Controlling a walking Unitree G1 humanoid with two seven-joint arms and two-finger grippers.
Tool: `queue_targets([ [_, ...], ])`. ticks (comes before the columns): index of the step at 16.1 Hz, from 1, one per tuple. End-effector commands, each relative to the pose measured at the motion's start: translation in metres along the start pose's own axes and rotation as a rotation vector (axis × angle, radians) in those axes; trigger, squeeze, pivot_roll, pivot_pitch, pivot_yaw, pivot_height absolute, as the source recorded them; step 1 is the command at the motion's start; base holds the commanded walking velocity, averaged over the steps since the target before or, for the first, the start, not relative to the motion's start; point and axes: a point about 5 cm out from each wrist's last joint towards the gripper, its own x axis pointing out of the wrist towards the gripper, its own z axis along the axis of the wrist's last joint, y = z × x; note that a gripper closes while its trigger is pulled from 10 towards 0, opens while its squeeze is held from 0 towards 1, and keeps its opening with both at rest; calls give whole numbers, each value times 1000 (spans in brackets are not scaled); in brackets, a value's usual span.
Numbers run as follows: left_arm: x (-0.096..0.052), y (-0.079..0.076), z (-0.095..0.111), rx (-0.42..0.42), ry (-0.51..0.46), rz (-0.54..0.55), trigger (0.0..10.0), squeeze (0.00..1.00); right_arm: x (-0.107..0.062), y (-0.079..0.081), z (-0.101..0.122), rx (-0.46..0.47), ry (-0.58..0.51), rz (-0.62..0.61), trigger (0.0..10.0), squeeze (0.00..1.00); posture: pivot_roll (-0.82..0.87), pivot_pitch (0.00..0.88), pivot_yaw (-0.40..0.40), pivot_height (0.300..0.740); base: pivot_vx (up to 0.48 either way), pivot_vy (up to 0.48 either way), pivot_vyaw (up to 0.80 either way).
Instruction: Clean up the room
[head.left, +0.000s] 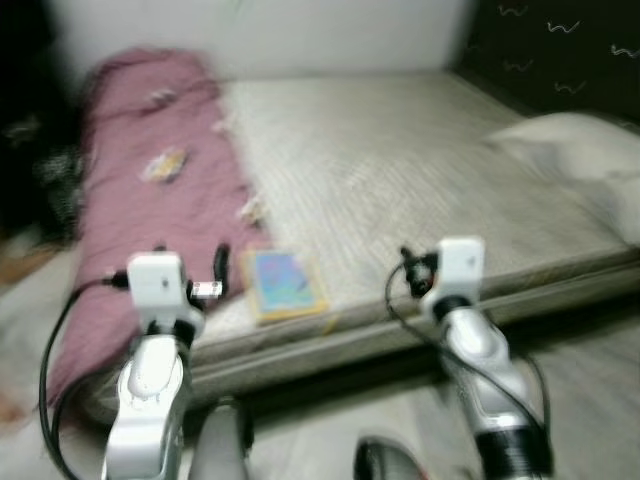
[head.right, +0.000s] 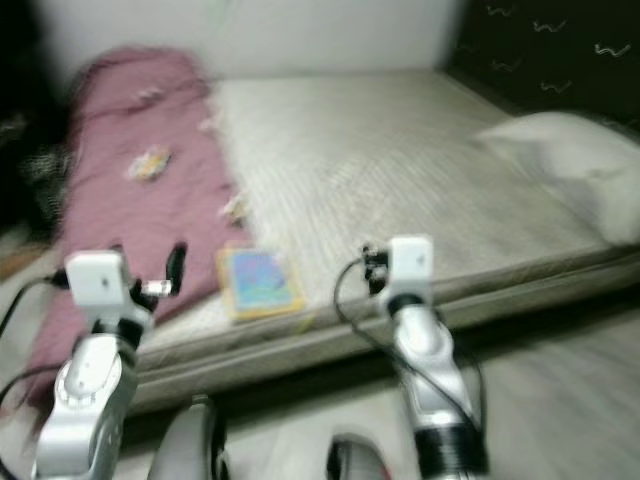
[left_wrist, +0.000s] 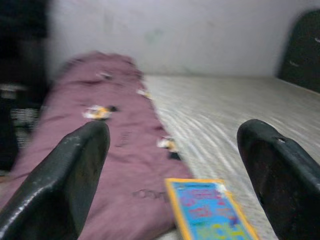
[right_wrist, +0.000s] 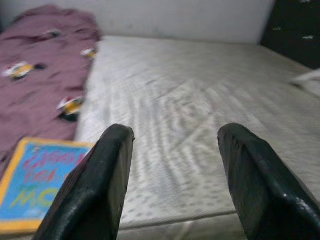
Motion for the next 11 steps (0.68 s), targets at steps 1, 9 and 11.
queue_targets([
  [1,-1,4,-9,10,50,5,10000,0,-2,3,-2,4,11,12,10000,0,-30,46,-40,642,262,0,0],
  [9,-1,3,-8,5,45,-9,10000,0,-3,9,1,-19,-16,59,10000,0,-33,49,-37,642,353,0,166],
  [11,-1,3,-8,3,45,-8,10000,0,-3,8,0,-6,-11,53,10000,0,-33,49,-37,642,399,0,584],
])
